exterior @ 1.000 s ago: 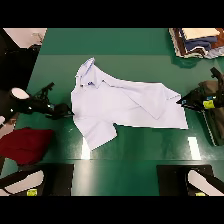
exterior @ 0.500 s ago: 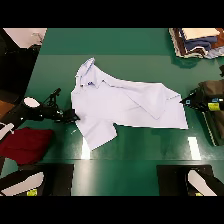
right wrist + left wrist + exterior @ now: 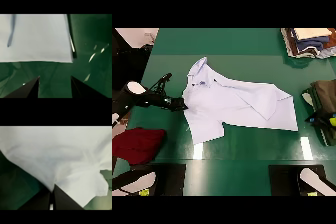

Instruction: Fold the shirts.

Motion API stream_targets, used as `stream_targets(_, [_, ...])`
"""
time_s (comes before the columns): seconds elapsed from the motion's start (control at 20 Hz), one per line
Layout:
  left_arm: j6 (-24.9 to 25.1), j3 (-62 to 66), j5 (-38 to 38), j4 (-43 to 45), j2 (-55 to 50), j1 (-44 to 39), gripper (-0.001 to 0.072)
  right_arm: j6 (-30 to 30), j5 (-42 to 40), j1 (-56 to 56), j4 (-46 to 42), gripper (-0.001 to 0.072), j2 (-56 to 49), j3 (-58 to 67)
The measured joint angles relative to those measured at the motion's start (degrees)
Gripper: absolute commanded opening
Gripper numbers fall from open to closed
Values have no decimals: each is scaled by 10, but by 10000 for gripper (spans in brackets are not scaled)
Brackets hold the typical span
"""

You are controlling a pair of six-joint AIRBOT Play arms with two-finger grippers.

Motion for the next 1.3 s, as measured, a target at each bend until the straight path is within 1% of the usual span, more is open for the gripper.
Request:
stream_targets(0.15, [0,11,-10,10,0,0,27,-10,-26,-32,0,437,-47,-42])
stream_targets(0.3, [0,16,-12,13,0,0,27,-31,-48,-51,37,436,-96,-67])
stream_targets(0.45, [0,17,-11,15,0,0,27,-43,-55,-53,80,430,-125,-76])
stream_targets(0.6, [0,18,-10,15,0,0,27,-50,-70,-36,94,419,-136,-79])
stream_targets(0.65, [0,18,-10,15,0,0,27,-52,-74,-27,96,256,-138,-80])
stream_targets(0.7, [0,18,-10,15,0,0,27,-52,-81,-15,95,202,-140,-81])
stream_targets(0.75, [0,18,-11,15,0,0,27,-53,-80,-3,96,191,-143,-81])
stream_targets(0.85, [0,18,-13,15,0,0,26,-55,-80,19,93,14,-144,-82])
stream_targets(1.0, [-1,19,-23,16,4,0,26,-55,-78,47,87,14,-141,-73])
stream_targets(1.1, [-6,26,-29,17,21,0,26,-49,-76,63,89,14,-121,-52])
stream_targets(1.3, [-12,101,-27,17,94,0,27,-18,-68,102,97,14,-46,49])
